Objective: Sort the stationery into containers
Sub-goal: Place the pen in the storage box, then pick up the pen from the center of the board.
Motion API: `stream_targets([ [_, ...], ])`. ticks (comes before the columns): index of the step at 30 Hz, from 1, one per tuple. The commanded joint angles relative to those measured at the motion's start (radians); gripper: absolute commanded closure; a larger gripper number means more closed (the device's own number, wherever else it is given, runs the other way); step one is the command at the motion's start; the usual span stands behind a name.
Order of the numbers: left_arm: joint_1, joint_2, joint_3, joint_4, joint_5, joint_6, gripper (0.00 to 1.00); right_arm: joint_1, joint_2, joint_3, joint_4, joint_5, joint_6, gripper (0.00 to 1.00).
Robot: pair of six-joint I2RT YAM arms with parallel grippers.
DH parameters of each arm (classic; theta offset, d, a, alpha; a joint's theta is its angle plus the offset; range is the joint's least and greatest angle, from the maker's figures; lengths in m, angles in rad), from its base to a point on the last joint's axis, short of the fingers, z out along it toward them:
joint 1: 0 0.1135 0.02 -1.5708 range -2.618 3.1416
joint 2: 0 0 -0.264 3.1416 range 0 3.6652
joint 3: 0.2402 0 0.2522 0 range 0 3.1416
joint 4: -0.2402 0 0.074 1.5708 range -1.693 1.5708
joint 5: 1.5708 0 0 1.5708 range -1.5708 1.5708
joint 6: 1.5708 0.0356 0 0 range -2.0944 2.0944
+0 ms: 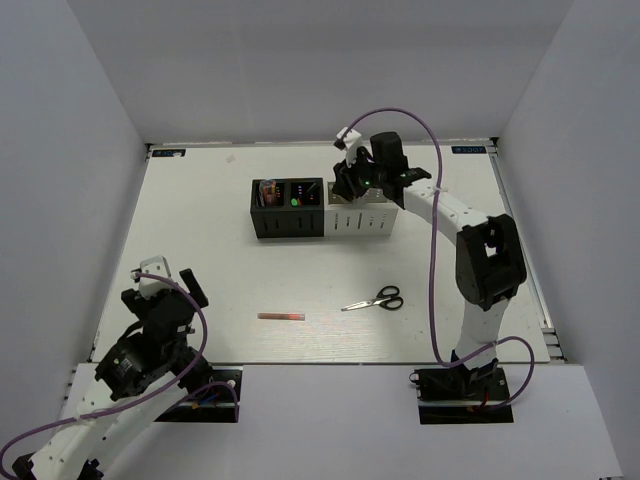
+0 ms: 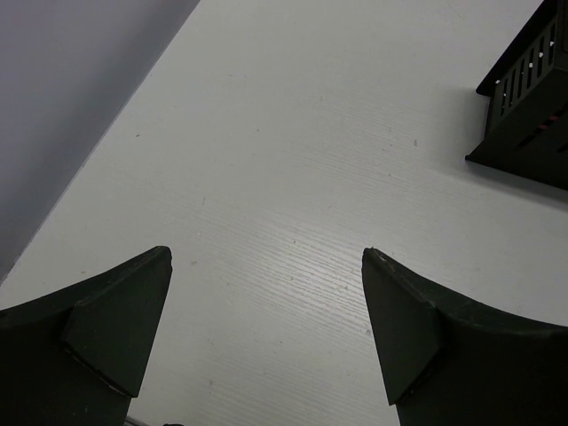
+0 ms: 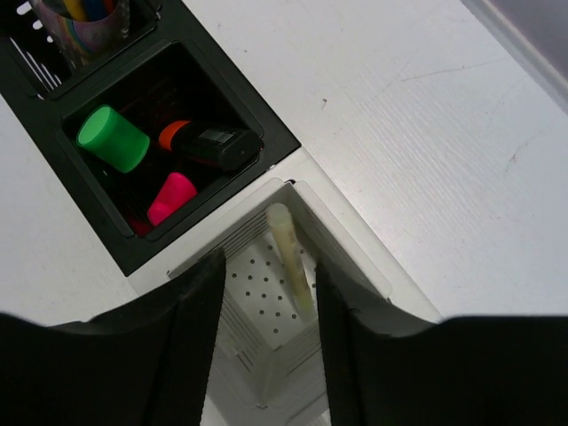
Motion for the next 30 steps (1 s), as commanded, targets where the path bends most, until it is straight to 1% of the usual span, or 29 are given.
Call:
stream_targets([
  [1, 0.001, 0.014, -0.007, 0.010, 0.001, 0.006, 0.02, -0.004, -0.016, 0.000, 0.049, -0.026, 0.010, 0.50],
  [3, 0.000, 0.015, -0.010, 0.015, 0.007, 0.010, 0.02, -0.004, -0.037, 0.000, 0.043, -0.026, -0.003, 0.48],
  [5, 0.000, 0.015, -0.013, 0.030, 0.018, 0.018, 0.02, -0.001, -0.062, 0.004, 0.023, -0.030, -0.007, 0.50],
  [6, 0.000, 0.017, -0.016, 0.041, 0.026, 0.041, 0.07, -0.004, -0.066, 0.010, 0.017, -0.032, -0.007, 0.53],
  [7, -0.002, 0.020, -0.024, 0.052, 0.076, 0.055, 0.12, -0.004, -0.073, 0.012, -0.017, -0.051, -0.009, 0.69],
  [8, 0.000, 0.022, -0.030, 0.111, 0.104, 0.091, 0.26, -0.003, -0.091, 0.024, -0.032, -0.065, -0.007, 0.87],
  [9, -0.002, 0.020, -0.041, 0.136, 0.136, 0.142, 0.37, -0.001, -0.096, 0.036, -0.055, -0.081, -0.007, 1.00],
  [10, 0.000, 0.028, -0.065, 0.161, 0.281, 0.165, 0.46, 0.005, -0.103, 0.041, -0.101, -0.134, -0.001, 1.00],
  [11, 0.000, 0.046, -0.070, 0.206, 0.329, 0.197, 0.56, 0.010, -0.114, 0.040, -0.120, -0.172, 0.011, 1.00],
  [12, 0.000, 0.064, -0.072, 0.227, 0.422, 0.216, 0.74, 0.011, -0.117, 0.055, -0.144, -0.224, 0.005, 1.00],
  [13, 0.000, 0.080, -0.062, 0.231, 0.463, 0.223, 0.82, 0.016, -0.114, 0.070, -0.292, -0.337, -0.001, 1.00],
  [14, 0.000, 0.145, -0.053, 0.228, 0.553, 0.231, 0.87, 0.031, -0.075, 0.137, -0.374, -0.417, -0.048, 0.84],
  [15, 0.000, 0.170, -0.044, 0.228, 0.582, 0.239, 0.90, 0.061, -0.057, 0.217, -0.464, -0.465, -0.141, 0.69],
  [16, 0.000, 0.219, -0.038, 0.222, 0.609, 0.243, 0.90, 0.077, -0.037, 0.251, -0.700, -0.470, -0.236, 0.54],
  [17, 0.000, 0.256, -0.023, 0.222, 0.670, 0.246, 0.82, 0.141, -0.016, 0.277, -0.756, -0.451, -0.280, 0.33],
  [18, 0.000, 0.276, -0.018, 0.215, 0.679, 0.246, 0.68, 0.167, -0.019, 0.258, -0.808, -0.417, -0.359, 0.21],
  [19, 0.001, 0.311, -0.013, 0.210, 0.693, 0.246, 0.36, 0.192, -0.043, 0.203, -0.810, -0.388, -0.366, 0.10],
  [20, 0.003, 0.340, 0.003, 0.204, 0.708, 0.243, 0.24, 0.267, -0.051, 0.175, -0.809, -0.280, -0.366, 0.10],
  [22, 0.011, 0.348, 0.011, 0.195, 0.705, 0.233, 0.05, 0.312, -0.063, 0.094, -0.783, -0.225, -0.353, 0.10],
  [23, 0.033, 0.336, 0.011, 0.202, 0.704, 0.231, 0.02, 0.366, -0.062, 0.078, -0.769, -0.137, -0.330, 0.10],
  [25, 0.052, 0.324, 0.004, 0.211, 0.686, 0.219, 0.00, 0.407, -0.041, 0.066, -0.764, -0.099, -0.276, 0.10],
  [26, 0.064, 0.312, 0.007, 0.213, 0.666, 0.216, 0.00, 0.430, -0.034, 0.061, -0.728, -0.058, -0.239, 0.12],
  [27, 0.081, 0.308, 0.008, 0.210, 0.637, 0.213, 0.00, 0.451, -0.030, 0.046, -0.715, -0.055, -0.228, 0.16],
  [28, 0.092, 0.308, 0.014, 0.193, 0.618, 0.187, 0.00, 0.460, -0.022, 0.046, -0.700, -0.044, -0.210, 0.22],
  [29, 0.112, 0.301, 0.016, 0.184, 0.533, 0.162, 0.00, 0.482, -0.005, 0.070, -0.679, -0.023, -0.189, 0.39],
  [30, 0.130, 0.299, 0.016, 0.175, 0.500, 0.162, 0.02, 0.511, 0.007, 0.084, -0.681, -0.007, -0.179, 0.50],
])
